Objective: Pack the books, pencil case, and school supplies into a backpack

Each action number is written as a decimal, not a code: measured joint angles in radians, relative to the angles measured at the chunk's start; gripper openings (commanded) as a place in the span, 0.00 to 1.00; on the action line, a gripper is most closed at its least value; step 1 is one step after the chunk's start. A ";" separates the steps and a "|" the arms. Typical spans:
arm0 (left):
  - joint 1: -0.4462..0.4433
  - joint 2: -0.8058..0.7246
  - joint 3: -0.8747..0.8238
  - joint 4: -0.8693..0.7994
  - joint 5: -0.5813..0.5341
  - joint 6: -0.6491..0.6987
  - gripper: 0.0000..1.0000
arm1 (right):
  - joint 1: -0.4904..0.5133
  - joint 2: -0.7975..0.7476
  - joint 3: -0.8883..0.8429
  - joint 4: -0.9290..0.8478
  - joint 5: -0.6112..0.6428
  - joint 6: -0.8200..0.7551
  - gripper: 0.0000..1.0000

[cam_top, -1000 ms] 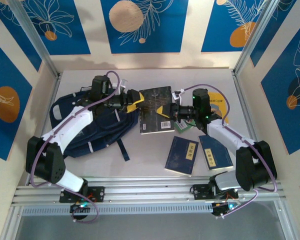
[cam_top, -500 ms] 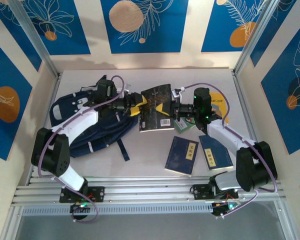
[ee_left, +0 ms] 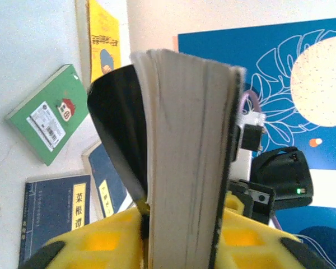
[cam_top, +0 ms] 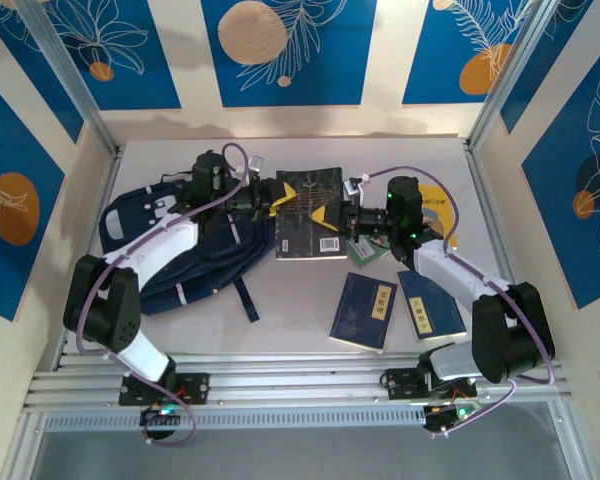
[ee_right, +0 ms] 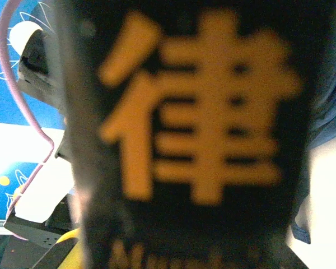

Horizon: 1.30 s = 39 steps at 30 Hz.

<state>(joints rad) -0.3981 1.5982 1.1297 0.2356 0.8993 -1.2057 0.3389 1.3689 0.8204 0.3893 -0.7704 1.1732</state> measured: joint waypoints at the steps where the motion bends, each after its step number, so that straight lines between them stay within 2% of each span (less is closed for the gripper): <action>1: 0.000 0.000 -0.002 0.015 0.003 -0.006 0.14 | 0.000 0.000 0.000 -0.005 0.002 -0.004 0.00; 5: 0.000 -0.003 -0.020 0.053 0.009 -0.027 0.01 | 0.000 0.000 0.000 -0.020 0.003 -0.023 0.00; 9: 0.000 -0.007 -0.037 0.075 0.010 -0.027 0.00 | 0.000 0.000 0.001 -0.040 0.005 -0.044 0.00; 11: 0.000 -0.011 -0.042 0.080 0.010 -0.027 0.00 | 0.000 0.000 0.002 -0.046 0.007 -0.052 0.06; 13: 0.000 -0.019 -0.045 0.082 0.008 -0.026 0.00 | 0.000 0.000 0.005 -0.051 0.008 -0.060 0.24; 16: 0.000 -0.039 -0.045 0.063 -0.011 -0.008 0.00 | 0.003 -0.005 0.016 -0.081 0.028 -0.077 0.68; 17: 0.000 -0.053 -0.045 0.048 -0.022 0.002 0.00 | 0.003 -0.015 0.016 -0.106 0.046 -0.089 0.78; 19: 0.000 -0.090 -0.045 0.002 -0.067 0.026 0.00 | 0.003 -0.048 0.016 -0.156 0.100 -0.111 0.94; 21: 0.002 -0.137 -0.045 -0.030 -0.122 0.037 0.00 | 0.006 -0.101 0.014 -0.207 0.172 -0.129 0.99; 26: 0.003 -0.233 -0.045 -0.041 -0.264 0.026 0.00 | 0.016 -0.255 -0.008 -0.259 0.332 -0.137 0.99; 31: 0.003 -0.287 -0.086 0.021 -0.427 -0.065 0.00 | 0.035 -0.345 -0.060 -0.255 0.454 -0.088 1.00; 36: 0.003 -0.296 -0.123 0.041 -0.552 -0.133 0.00 | 0.055 -0.375 -0.206 -0.119 0.548 0.036 1.00; 39: 0.001 -0.301 -0.143 0.050 -0.604 -0.165 0.00 | 0.088 -0.317 -0.232 -0.029 0.569 0.102 0.99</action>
<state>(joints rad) -0.3973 1.2968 0.9871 0.2855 0.2955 -1.3708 0.4267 1.0515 0.5888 0.3599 -0.2012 1.2755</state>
